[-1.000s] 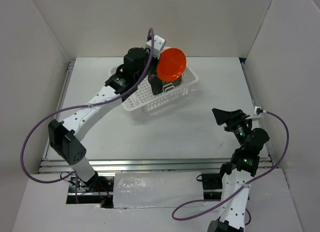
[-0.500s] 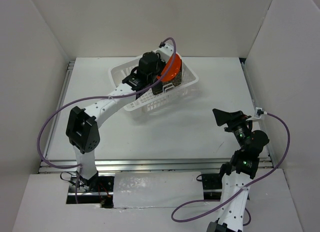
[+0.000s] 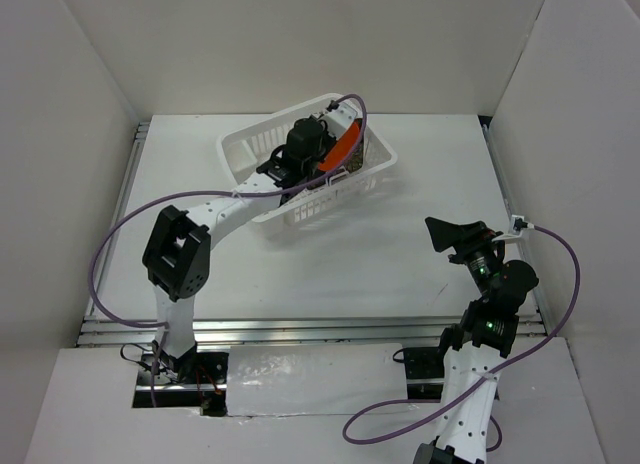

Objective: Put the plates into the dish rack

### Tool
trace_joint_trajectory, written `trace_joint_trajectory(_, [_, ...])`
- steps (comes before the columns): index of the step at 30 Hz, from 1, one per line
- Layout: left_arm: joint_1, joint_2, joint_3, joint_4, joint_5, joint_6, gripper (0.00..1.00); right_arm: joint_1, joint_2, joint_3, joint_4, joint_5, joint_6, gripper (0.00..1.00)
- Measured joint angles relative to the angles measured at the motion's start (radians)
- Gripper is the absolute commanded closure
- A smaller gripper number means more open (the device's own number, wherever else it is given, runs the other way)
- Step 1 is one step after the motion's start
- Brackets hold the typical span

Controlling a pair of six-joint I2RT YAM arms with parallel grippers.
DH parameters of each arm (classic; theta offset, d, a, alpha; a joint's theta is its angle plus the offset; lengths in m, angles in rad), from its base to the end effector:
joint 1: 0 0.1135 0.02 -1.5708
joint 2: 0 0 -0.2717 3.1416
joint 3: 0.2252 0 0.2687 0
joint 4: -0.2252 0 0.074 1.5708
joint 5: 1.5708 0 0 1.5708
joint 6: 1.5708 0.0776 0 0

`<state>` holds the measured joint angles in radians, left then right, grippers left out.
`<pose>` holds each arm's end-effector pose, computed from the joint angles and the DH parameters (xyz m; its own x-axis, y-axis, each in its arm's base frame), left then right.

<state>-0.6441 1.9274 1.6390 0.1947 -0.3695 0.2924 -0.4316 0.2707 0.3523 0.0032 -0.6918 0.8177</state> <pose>0.4396 -0.2951 0.3374 0.0069 0.3310 -0.9436 0.2824 0.9046 0.3193 0.1548 -0.0168 0.2786 -0.1336 0.6801 -0.7209 -0.2307 0.6861 0.6900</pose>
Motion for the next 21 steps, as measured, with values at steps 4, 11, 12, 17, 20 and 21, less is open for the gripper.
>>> trace_joint_trajectory(4, [-0.001,0.031,-0.018,0.002,0.005,0.016,1.00,0.000,0.000,0.000,0.000,0.001,-0.001,0.02])
trace_joint_trajectory(11, [-0.001,0.069,-0.038,0.014,0.010,0.026,1.00,0.000,0.000,0.000,0.000,0.005,-0.001,0.02])
trace_joint_trajectory(12, [-0.001,0.069,-0.049,0.022,0.010,0.027,1.00,0.000,0.000,0.000,0.001,0.006,-0.001,0.02])
trace_joint_trajectory(17, [-0.001,0.069,-0.114,0.068,0.029,0.047,1.00,0.000,0.001,0.000,0.002,0.006,-0.001,0.02])
trace_joint_trajectory(20, [-0.003,0.069,-0.124,0.079,0.040,0.052,1.00,0.000,0.002,0.000,0.002,0.006,-0.001,0.02])
trace_joint_trajectory(21, [-0.003,0.069,-0.124,0.082,0.042,0.053,1.00,0.000,0.002,0.000,0.002,0.006,-0.001,0.02])
